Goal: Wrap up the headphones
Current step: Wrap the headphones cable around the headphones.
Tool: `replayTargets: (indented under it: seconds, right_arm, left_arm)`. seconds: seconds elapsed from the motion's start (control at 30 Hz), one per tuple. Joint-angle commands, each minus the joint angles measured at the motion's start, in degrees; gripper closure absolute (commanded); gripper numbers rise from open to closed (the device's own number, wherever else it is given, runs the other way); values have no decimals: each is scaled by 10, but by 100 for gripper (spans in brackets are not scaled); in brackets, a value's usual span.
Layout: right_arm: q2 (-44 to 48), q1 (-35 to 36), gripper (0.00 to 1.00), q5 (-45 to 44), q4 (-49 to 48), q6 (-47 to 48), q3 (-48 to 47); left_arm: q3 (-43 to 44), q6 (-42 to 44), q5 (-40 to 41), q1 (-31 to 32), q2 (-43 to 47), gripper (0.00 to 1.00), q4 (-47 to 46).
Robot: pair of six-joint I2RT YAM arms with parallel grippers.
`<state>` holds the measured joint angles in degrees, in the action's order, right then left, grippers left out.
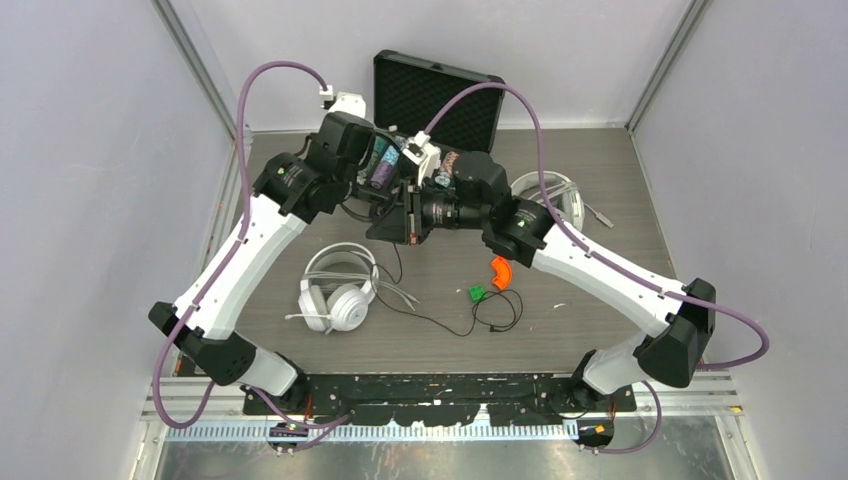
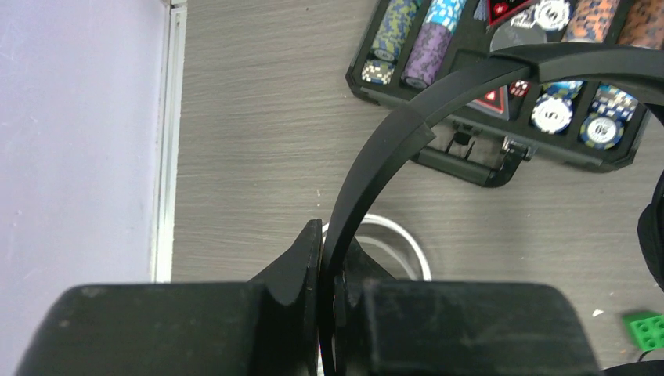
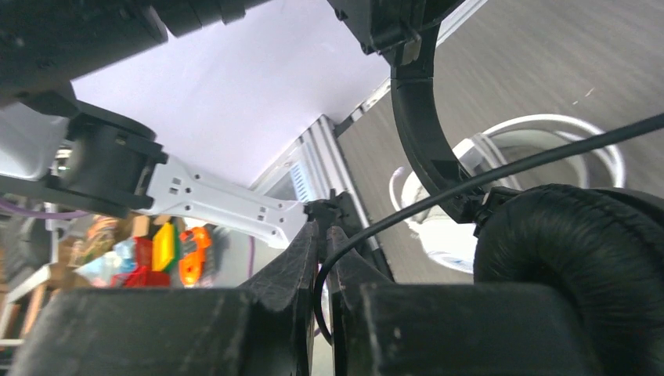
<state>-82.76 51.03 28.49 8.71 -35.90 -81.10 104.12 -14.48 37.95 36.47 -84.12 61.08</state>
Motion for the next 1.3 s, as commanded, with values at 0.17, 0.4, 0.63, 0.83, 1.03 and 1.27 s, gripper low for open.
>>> replayTargets:
  seconds: [0.17,0.4,0.63,0.83,1.03,1.27]
  right_arm:
    - [29,41,86,-102,-55,140,36]
    - [60,76,86,-176,-134,228,124]
    - [78,81,86,-210,-282,272,237]
    - [55,81,83,-196,-411,282,288]
    - [2,84,68,-202,-522,262,308]
    - [-35,86,56,-254,-656,262,352]
  left_arm:
    - [13,-75,7,-14,30,100,-87]
    - [11,-91,-9,-18,40,100,-101]
    - [22,-101,-37,-19,56,100,-101]
    - [36,-110,-58,-19,70,100,-96]
    - [57,-122,-72,-19,77,100,-85]
    - [55,-135,-91,-19,83,100,-79]
